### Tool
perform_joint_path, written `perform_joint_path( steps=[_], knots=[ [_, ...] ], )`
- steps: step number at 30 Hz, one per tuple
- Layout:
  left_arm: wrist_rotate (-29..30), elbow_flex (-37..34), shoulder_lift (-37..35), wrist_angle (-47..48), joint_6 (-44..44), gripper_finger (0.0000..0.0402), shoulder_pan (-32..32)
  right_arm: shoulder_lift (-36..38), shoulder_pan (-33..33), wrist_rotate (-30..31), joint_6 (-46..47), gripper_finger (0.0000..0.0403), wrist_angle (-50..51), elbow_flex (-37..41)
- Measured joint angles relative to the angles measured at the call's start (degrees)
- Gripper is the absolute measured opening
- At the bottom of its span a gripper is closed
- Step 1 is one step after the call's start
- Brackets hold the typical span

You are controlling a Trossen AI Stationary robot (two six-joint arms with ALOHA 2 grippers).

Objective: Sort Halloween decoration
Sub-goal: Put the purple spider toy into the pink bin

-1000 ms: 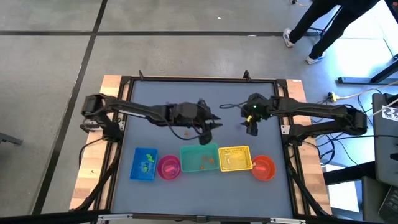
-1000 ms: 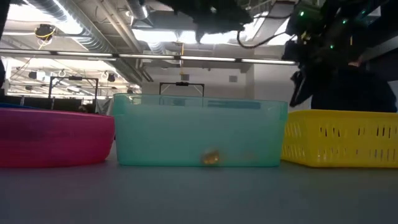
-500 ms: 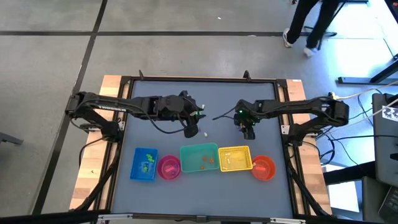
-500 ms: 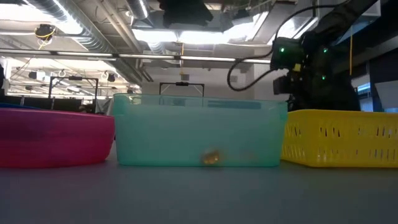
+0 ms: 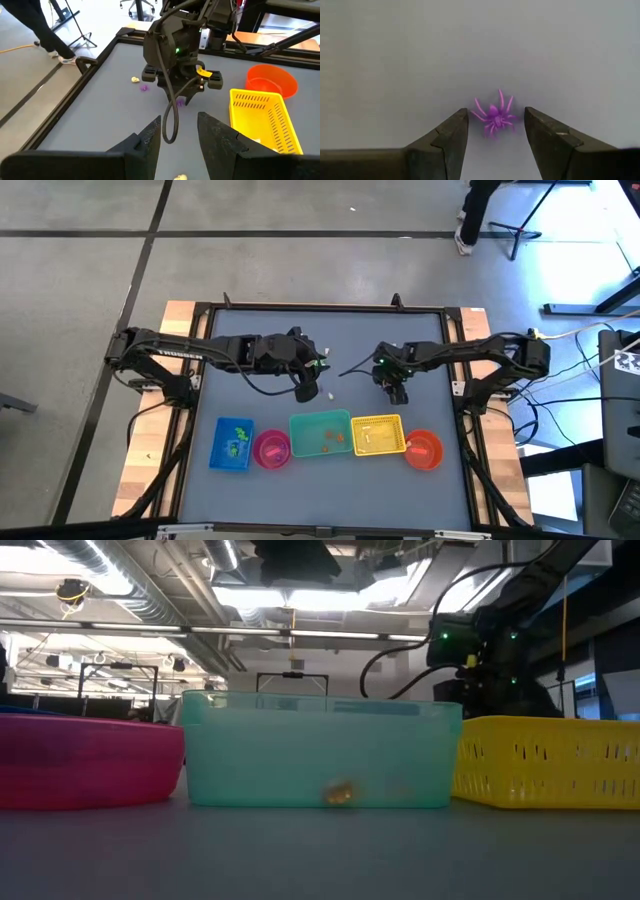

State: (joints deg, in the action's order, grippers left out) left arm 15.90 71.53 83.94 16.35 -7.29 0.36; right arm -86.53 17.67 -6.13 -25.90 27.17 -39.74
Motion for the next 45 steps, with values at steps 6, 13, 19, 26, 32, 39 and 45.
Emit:
perform_joint_path(
  steps=[6, 13, 19, 26, 32, 39, 45],
  knots=[
    [-0.06, 0.00, 0.00, 0.01, -0.02, 0.0113, 0.00, -1.07, 0.00, -0.47, -0.05, 0.0193, -0.21, -0.18],
    [-0.11, 0.00, 0.02, 0.01, -0.02, 0.0113, 0.00, -1.12, 0.02, -0.95, -0.01, 0.0193, -0.14, -0.12],
    [-0.10, -0.02, 0.02, 0.01, -0.04, 0.0113, 0.00, -1.17, 0.02, -0.99, 0.04, 0.0186, -0.06, -0.08],
    [-0.11, -0.02, 0.04, 0.01, -0.07, 0.0113, 0.00, -1.22, -0.02, -1.21, 0.56, 0.0125, 0.19, -0.01],
    [-0.09, -0.02, 0.04, 0.01, -0.07, 0.0113, 0.00, -1.22, -0.02, -1.21, 1.50, 0.0088, 0.25, 0.01],
    [-0.11, -0.02, 0.04, 0.01, -0.07, 0.0113, -0.04, -1.24, -0.02, -1.21, 1.61, 0.0074, 0.23, 0.04],
    [-0.11, -0.04, 0.04, 0.01, -0.07, 0.0113, -0.02, -1.24, -0.02, -1.18, 1.72, 0.0073, 0.21, 0.06]
  ],
)
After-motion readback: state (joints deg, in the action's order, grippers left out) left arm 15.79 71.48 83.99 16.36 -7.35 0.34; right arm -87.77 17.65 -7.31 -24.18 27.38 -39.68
